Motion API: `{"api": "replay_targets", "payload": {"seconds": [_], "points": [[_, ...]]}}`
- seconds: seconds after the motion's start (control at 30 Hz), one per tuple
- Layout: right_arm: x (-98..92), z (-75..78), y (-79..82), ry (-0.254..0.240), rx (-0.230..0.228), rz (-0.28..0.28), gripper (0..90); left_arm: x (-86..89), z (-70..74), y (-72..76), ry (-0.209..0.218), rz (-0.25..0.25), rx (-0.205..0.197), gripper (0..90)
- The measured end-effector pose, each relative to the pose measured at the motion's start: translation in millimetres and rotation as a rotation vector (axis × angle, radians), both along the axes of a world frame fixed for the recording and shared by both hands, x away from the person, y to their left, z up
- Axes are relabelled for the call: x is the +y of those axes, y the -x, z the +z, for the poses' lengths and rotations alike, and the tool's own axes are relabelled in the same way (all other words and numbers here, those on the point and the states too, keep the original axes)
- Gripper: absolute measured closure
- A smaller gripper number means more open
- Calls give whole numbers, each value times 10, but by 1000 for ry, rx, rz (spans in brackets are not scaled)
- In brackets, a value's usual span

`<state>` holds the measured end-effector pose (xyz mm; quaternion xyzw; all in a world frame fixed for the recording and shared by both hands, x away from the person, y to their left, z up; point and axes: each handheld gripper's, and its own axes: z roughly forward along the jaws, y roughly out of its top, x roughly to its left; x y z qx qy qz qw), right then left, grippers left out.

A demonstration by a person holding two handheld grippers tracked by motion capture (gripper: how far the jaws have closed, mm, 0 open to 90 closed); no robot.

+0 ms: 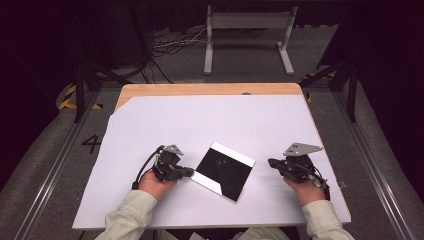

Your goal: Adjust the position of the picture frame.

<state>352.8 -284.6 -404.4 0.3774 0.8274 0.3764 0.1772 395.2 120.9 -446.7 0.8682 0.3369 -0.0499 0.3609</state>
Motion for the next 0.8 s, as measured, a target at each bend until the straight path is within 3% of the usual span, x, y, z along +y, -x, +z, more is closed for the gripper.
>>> {"api": "replay_targets", "payload": {"seconds": [0.1, 0.5, 0.8], "points": [[-53, 13, 5, -9, 1, -13, 898, -20, 4, 5, -5, -10, 0, 900], [-142, 18, 22, -15, 11, -32, 898, -340, -8, 88, 17, -227, 22, 900], [-237, 68, 59, -27, 3, -56, 898, -618, -53, 165, 67, -298, 22, 900]]}}
